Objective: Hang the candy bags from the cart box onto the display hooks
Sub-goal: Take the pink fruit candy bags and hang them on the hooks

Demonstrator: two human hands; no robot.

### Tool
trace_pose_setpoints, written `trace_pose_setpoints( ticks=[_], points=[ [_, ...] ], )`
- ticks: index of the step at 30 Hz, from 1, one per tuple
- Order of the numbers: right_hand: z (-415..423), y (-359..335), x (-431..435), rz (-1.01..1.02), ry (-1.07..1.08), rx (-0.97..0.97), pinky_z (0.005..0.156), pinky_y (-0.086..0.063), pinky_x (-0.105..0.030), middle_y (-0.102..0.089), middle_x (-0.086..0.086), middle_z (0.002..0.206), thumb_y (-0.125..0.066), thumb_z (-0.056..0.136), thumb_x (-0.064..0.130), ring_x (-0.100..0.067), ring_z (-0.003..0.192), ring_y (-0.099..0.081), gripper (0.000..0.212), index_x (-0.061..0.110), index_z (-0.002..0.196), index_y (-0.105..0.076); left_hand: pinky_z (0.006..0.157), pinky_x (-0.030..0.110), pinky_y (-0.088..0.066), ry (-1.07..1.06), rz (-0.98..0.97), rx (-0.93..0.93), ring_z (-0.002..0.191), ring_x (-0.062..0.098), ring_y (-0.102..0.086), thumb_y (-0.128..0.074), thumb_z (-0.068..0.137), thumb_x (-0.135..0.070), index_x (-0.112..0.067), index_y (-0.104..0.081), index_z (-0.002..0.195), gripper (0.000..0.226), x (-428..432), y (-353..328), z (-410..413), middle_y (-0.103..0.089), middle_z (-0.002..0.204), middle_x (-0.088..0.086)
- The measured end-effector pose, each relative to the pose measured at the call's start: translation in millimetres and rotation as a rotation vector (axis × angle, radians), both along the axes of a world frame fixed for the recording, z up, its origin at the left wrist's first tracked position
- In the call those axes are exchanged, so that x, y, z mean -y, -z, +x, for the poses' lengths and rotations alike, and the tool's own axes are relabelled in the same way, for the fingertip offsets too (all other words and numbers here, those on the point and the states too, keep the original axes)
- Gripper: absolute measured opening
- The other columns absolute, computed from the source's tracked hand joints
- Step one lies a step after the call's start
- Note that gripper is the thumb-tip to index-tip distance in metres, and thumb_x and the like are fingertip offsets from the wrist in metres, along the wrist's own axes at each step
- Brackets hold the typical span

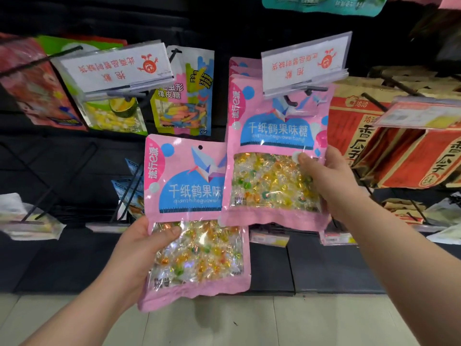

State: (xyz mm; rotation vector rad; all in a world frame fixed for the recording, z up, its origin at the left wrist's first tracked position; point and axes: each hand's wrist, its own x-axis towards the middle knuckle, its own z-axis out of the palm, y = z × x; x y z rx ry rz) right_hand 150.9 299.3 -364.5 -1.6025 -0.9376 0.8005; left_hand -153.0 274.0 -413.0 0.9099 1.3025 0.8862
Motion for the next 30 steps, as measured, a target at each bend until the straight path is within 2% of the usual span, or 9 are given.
trace_pose_setpoints(
  ticks=[3, 7, 10, 12, 17, 23, 25, 27, 30],
  points=[
    [1.4, 3.8, -11.6, -0.024, 0.022, 0.048, 0.066, -0.045, -0.028, -0.062, 0.002, 0.100, -0.062, 0.092, 0.026, -0.015, 0.086, -0.058, 0.024, 0.020, 0.112, -0.051, 0.098, 0.053, -0.043, -0.013, 0.004, -0.060, 0.099, 0.026, -0.066, -0.073, 0.069, -0.016, -0.020, -0.070, 0.103, 0.035, 3.1, 4.7, -7.4, -0.076, 0.096, 0.000],
    [2.4, 5.2, -18.5, -0.097, 0.039, 0.119, 0.079, -0.047, -0.037, -0.059, -0.006, 0.112, -0.061, 0.092, 0.030, -0.026, 0.099, -0.057, 0.031, 0.015, 0.115, -0.047, 0.088, 0.044, -0.045, -0.048, -0.009, -0.094, 0.099, 0.023, -0.066, -0.071, 0.079, -0.011, -0.022, -0.069, 0.104, 0.027, 10.0, 10.6, -19.7, -0.076, 0.098, -0.002],
    [1.5, 3.3, -19.5, -0.187, 0.028, 0.142, 0.095, -0.048, -0.053, -0.052, -0.015, 0.129, -0.060, 0.091, 0.037, -0.034, 0.114, -0.055, 0.055, 0.009, 0.133, -0.038, 0.095, 0.046, -0.047, -0.040, 0.000, -0.103, 0.101, 0.025, -0.068, -0.072, 0.078, -0.009, -0.019, -0.070, 0.105, 0.029, 17.3, 10.9, -28.0, -0.076, 0.100, 0.000],
    [2.3, 2.9, -19.1, -0.221, 0.022, 0.159, 0.098, -0.046, -0.056, -0.051, -0.016, 0.131, -0.060, 0.091, 0.039, -0.036, 0.116, -0.054, 0.058, 0.009, 0.135, -0.036, 0.093, 0.048, -0.048, -0.052, -0.012, -0.107, 0.100, 0.026, -0.068, -0.079, 0.070, -0.013, -0.017, -0.070, 0.105, 0.036, 23.6, 11.0, -34.0, -0.076, 0.099, 0.002],
    [3.3, 5.2, -14.9, -0.250, 0.058, 0.192, 0.086, -0.047, -0.041, -0.056, -0.013, 0.117, -0.062, 0.091, 0.033, -0.032, 0.107, -0.056, 0.041, 0.010, 0.119, -0.043, 0.071, 0.034, -0.045, -0.089, -0.019, -0.068, 0.093, 0.023, -0.069, -0.075, 0.056, -0.024, -0.018, -0.070, 0.100, 0.045, 37.3, 5.9, -41.9, -0.077, 0.090, 0.000],
    [-19.8, 2.9, 13.7, -0.106, 0.102, 0.405, 0.088, -0.041, -0.029, -0.054, -0.009, 0.121, -0.068, 0.083, 0.016, -0.026, 0.108, -0.053, 0.055, 0.006, 0.132, -0.044, 0.095, 0.050, -0.048, -0.021, -0.005, 0.045, 0.100, 0.035, -0.069, -0.072, 0.062, -0.013, -0.011, -0.070, 0.105, 0.043, 30.7, -10.6, -18.0, -0.076, 0.098, 0.011],
    [-34.8, 1.3, 32.0, -0.118, 0.037, 0.350, 0.087, -0.039, -0.025, -0.054, -0.001, 0.119, -0.068, 0.085, 0.024, -0.018, 0.105, -0.052, 0.054, 0.010, 0.133, -0.047, 0.095, 0.050, -0.048, 0.014, 0.006, 0.058, 0.099, 0.033, -0.069, -0.072, 0.059, -0.017, -0.011, -0.068, 0.108, 0.049, 27.4, -16.5, -5.4, -0.076, 0.100, 0.010],
    [-50.9, 0.0, 51.1, -0.229, -0.119, 0.143, 0.082, -0.041, -0.024, -0.061, 0.006, 0.113, -0.063, 0.088, 0.035, -0.008, 0.098, -0.058, 0.048, 0.015, 0.130, -0.052, 0.089, 0.044, -0.049, 0.044, 0.016, 0.068, 0.096, 0.028, -0.069, -0.072, 0.056, -0.019, -0.015, -0.069, 0.104, 0.048, 25.1, -21.8, 8.4, -0.077, 0.096, 0.005],
    [-64.9, 2.4, 75.2, -0.242, -0.236, -0.127, 0.056, -0.047, -0.013, -0.069, 0.012, 0.083, -0.060, 0.091, 0.034, 0.003, 0.065, -0.065, 0.027, 0.018, 0.113, -0.061, 0.085, 0.042, -0.051, 0.086, 0.018, 0.113, 0.094, 0.029, -0.070, -0.072, 0.058, -0.017, -0.014, -0.068, 0.104, 0.047, 24.0, -27.7, 28.9, -0.077, 0.095, 0.007]
  ],
)
